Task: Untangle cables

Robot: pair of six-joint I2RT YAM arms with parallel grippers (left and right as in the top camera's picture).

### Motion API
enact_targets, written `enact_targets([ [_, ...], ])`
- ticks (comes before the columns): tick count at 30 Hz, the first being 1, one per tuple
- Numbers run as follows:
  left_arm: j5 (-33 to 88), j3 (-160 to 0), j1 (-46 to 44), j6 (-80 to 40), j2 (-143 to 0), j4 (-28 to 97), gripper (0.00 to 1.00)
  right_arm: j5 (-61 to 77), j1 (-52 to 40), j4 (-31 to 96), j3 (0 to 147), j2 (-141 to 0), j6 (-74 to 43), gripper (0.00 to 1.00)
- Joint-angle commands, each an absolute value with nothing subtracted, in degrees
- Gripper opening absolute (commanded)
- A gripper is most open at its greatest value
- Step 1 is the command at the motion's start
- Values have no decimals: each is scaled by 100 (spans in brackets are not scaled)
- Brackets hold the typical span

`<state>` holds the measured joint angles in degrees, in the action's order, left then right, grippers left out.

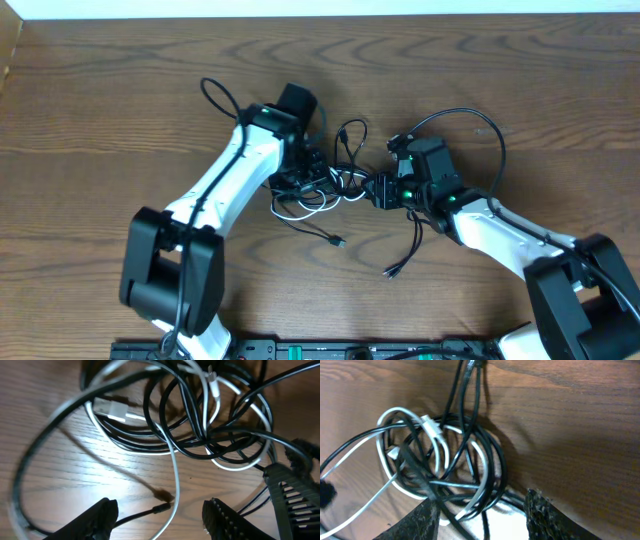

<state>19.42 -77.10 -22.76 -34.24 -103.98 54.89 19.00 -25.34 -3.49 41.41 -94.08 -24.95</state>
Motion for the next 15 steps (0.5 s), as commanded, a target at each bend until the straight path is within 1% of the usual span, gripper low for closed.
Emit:
enact_targets([
  [1, 2025, -7664, -2403, -4021, -10718, 5408, 59, 1793, -2563, -550, 4160, -9651, -2742, 50],
  [7, 2014, -7664, -2469, -4930, -11172, 4932, 60, 1789, -2733, -963, 4160, -10009, -2869, 49],
  [13, 2012, -7664, -2521, -5111, -11487, 4226, 59, 1074, -3004, -1140, 4160, -10197, -2871, 42],
  [14, 2012, -7664, -2526, -5162, -11518, 4152, 58, 996, -3035, -1135, 4160, -10197, -2871, 41],
  [15, 2014, -7664, -2539, -5164, -11550, 4071, 53, 954, -3050, -1138, 4160, -10197, -2873, 39],
])
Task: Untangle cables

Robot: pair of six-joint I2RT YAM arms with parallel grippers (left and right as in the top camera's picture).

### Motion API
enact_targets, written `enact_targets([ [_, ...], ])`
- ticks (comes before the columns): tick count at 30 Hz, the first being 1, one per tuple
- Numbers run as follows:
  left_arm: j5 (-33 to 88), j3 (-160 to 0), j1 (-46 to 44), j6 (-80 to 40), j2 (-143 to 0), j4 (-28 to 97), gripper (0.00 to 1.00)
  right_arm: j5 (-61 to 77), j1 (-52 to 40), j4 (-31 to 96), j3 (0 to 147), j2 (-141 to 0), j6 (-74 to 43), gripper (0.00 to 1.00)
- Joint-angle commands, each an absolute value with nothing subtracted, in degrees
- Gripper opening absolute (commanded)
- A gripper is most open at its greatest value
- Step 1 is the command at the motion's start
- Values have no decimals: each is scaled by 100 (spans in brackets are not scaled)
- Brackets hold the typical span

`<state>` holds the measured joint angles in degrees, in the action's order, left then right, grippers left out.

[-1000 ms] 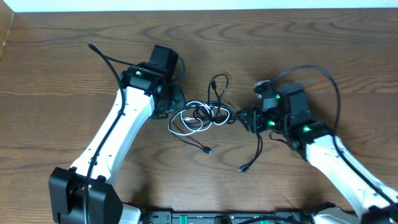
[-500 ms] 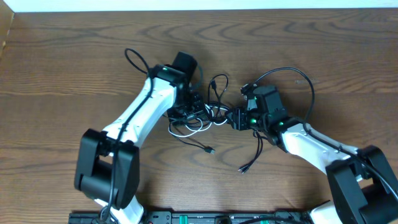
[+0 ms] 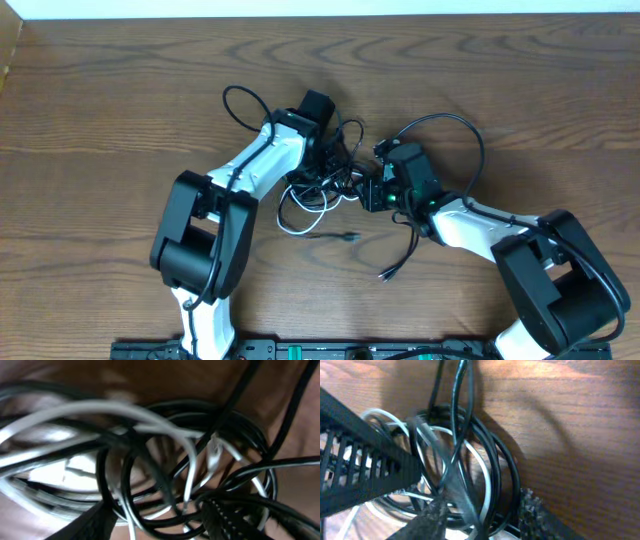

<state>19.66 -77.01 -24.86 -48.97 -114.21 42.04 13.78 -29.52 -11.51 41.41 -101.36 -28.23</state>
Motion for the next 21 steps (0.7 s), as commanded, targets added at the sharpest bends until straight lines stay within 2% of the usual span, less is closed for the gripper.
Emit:
enact_targets([
  [1, 2010, -7664, -2558, -5159, -11577, 3988, 44, 945, -3061, -1138, 4160, -10197, -2873, 36],
  [3, 2012, -7660, -2593, -5159, -11579, 3957, 32, 934, -3059, -1131, 4160, -10197, -2871, 32],
  [5, 2012, -7660, -2633, -5155, -11579, 3964, 28, 934, -3059, -1131, 4160, -10197, -2871, 31],
  [11, 2191, -7728, -2644, -4449, -11461, 4040, 28, 930, -3059, -1133, 4160, -10197, -2871, 32],
  [13, 2053, -7824, -2576, -4351, -11279, 4147, 35, 932, -3059, -1131, 4160, -10197, -2871, 32],
  [19, 1883, -7835, -2491, -4567, -10927, 4171, 41, 932, -3059, -1114, 4160, -10197, -2873, 32],
  [21, 1883, -7690, -2600, -5002, -10962, 4171, 42, 932, -3041, -1100, 4160, -10197, -2873, 32],
])
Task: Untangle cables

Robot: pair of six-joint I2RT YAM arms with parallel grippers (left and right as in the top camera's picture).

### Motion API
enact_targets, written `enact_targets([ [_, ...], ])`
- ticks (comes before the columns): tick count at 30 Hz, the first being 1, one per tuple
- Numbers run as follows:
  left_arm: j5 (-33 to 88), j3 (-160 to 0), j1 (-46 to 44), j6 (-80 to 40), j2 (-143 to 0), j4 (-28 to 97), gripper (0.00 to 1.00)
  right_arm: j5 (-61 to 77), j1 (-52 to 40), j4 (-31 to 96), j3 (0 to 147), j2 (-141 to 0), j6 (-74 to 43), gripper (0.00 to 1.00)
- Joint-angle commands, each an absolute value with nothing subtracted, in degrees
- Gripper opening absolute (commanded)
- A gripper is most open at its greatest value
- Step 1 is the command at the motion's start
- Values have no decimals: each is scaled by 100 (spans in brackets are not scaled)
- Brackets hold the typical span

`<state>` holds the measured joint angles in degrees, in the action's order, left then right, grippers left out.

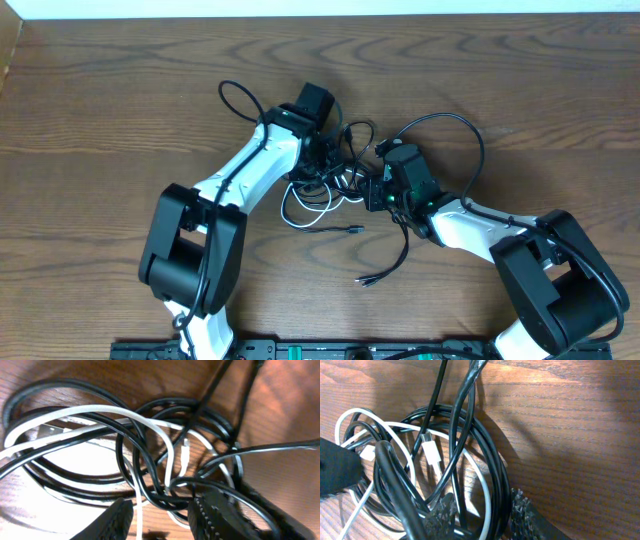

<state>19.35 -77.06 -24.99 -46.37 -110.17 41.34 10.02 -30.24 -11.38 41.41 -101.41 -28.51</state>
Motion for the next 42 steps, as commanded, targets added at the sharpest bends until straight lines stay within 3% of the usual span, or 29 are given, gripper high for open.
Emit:
enact_targets([
  [1, 1879, -7634, -2661, -5181, -10980, 4167, 42, 930, -3041, -1094, 4160, -10197, -2871, 32],
  [11, 733, -7625, -2987, -5749, -11024, 3962, 42, 930, -3046, -1090, 4160, -10197, -2871, 32],
  [17, 687, -7710, -2926, -5631, -10694, 4069, 42, 930, -3041, -1079, 4160, -10197, -2871, 33],
  [32, 635, -7607, -3557, -7199, -10881, 4272, 41, 891, -3044, -1090, 4160, -10197, -2871, 32],
  [42, 220, -7607, -3544, -7231, -11177, 4101, 33, 891, -3041, -1087, 4160, -10197, -2871, 32],
])
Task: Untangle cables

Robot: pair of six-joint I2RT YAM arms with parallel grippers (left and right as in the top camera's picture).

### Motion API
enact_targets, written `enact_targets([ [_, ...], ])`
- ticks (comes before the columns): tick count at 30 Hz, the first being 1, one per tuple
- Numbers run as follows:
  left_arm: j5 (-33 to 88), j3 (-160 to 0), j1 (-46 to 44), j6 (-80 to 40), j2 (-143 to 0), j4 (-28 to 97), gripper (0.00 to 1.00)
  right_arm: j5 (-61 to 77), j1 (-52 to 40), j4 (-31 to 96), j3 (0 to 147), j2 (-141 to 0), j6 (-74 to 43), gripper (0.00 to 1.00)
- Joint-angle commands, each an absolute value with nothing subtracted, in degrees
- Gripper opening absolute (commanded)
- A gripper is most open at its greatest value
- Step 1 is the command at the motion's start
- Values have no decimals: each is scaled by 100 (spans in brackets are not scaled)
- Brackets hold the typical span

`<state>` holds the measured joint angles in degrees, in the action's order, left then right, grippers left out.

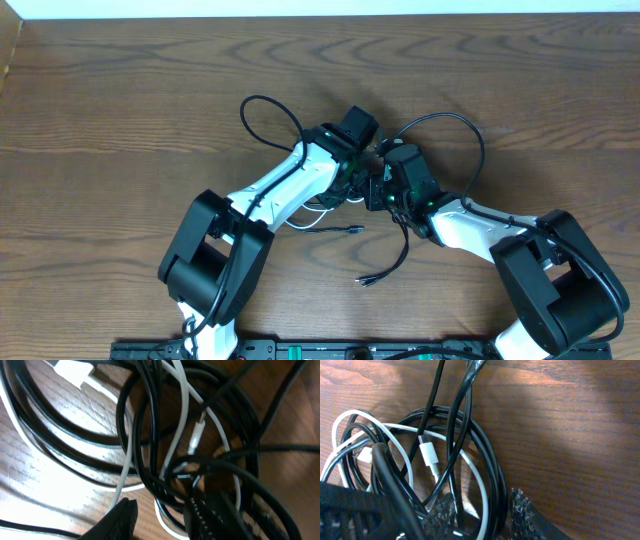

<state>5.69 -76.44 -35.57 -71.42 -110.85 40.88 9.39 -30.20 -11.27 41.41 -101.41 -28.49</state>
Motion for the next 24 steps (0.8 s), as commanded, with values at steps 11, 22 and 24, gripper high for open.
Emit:
enact_targets([
  [11, 141, -7426, -3544, -7229, -11408, 3844, 28, 891, -3041, -1090, 4160, -10197, -2871, 33],
  [22, 145, -7363, -3544, -7131, -11548, 3826, 8, 888, -3041, -1090, 4160, -10197, -2871, 31],
  [24, 148, -7363, -3544, -6980, -11528, 3826, 7, 888, -3041, -1090, 4160, -10197, -2884, 30],
])
